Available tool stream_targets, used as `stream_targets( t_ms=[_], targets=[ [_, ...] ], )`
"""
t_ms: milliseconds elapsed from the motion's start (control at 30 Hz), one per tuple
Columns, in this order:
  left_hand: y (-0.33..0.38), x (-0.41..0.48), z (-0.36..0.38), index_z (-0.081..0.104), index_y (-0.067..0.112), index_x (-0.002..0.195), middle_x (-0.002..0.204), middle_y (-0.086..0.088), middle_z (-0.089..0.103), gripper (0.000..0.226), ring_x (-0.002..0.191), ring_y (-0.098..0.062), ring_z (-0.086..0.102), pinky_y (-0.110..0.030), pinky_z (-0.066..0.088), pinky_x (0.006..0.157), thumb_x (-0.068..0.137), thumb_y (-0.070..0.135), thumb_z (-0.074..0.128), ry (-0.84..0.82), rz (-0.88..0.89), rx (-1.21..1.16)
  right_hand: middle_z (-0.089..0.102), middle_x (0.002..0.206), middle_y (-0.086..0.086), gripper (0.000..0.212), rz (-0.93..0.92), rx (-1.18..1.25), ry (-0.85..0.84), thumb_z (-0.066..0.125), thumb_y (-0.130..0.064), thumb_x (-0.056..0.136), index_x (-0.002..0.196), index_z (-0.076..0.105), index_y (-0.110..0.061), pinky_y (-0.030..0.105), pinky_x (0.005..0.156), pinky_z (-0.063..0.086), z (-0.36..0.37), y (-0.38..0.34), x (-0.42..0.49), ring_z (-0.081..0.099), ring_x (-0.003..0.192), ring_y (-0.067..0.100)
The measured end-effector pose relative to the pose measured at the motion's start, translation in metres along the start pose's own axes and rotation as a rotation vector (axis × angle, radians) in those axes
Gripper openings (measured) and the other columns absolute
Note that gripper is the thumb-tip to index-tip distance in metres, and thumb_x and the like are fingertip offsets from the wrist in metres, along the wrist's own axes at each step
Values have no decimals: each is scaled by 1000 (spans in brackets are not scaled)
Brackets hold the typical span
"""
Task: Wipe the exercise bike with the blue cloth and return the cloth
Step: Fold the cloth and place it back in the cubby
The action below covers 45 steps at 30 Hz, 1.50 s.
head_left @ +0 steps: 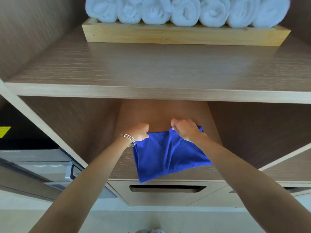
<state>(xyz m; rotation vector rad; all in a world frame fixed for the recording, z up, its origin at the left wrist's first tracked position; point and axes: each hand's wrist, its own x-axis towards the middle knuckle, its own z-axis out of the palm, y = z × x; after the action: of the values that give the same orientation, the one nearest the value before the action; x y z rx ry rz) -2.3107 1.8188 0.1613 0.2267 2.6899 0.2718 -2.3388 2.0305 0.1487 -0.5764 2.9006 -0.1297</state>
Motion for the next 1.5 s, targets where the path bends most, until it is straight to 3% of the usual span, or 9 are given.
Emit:
stream_targets(
  t_ms=[167,300,400,533,667,967,1133,1333,1500],
  targets=[
    [2,2,12,56,8,113,112,-11,63,22,103,-30,61,-32,41,72,95,15,46,106,-121,202,53,118,6,18,95,-20,49,48,-28,94,110,48,-18,42,91,37,20,0,-4,44,112,27],
    [8,0,25,53,12,118,118,-6,59,29,110,-27,56,-36,42,83,89,11,52,214,-162,350,52,118,10,18,337,188,279,46,-20,94,108,56,-15,40,86,44,13,34,-26,49,110,31],
    [19,-1,36,50,17,125,132,-4,49,37,121,-25,46,-38,38,97,88,14,52,423,153,343,63,110,14,14,536,310,156,50,-18,92,96,63,-12,37,81,48,6,75,-53,60,99,34],
    [48,4,59,17,24,150,160,3,8,61,147,-18,6,-39,14,119,97,42,41,153,499,206,71,90,16,23,533,490,-59,68,-28,84,77,65,-6,36,81,49,7,87,-74,64,88,30],
    [48,10,79,-4,21,150,160,0,-8,66,147,-16,-8,-34,-2,121,99,48,28,102,429,206,69,86,24,34,487,408,-167,71,-27,79,77,60,5,34,68,45,7,77,-80,64,84,34],
    [45,2,81,-9,20,149,159,-1,-13,65,146,-15,-14,-32,-6,120,100,47,24,165,401,163,71,82,22,10,458,430,-180,58,1,81,75,62,-5,31,67,52,-6,82,-104,68,75,28],
    [29,-25,95,-15,17,148,155,2,-24,80,143,-15,-23,-36,-9,118,95,58,27,113,273,59,64,84,13,16,406,468,-235,67,-9,80,92,55,-9,32,67,49,-6,81,-120,60,69,22],
    [14,-35,101,-16,17,148,157,0,-23,87,143,-17,-24,-36,-11,117,89,67,23,5,268,178,61,101,16,12,416,265,-187,60,-7,82,83,50,-14,28,68,40,3,71,-121,60,92,33],
    [13,-37,105,-15,18,148,157,-1,-21,98,144,-19,-21,-37,-9,118,72,77,5,57,284,232,58,120,15,30,491,-134,-187,43,1,89,116,55,-6,34,82,49,0,67,-116,58,110,34]
  ],
)
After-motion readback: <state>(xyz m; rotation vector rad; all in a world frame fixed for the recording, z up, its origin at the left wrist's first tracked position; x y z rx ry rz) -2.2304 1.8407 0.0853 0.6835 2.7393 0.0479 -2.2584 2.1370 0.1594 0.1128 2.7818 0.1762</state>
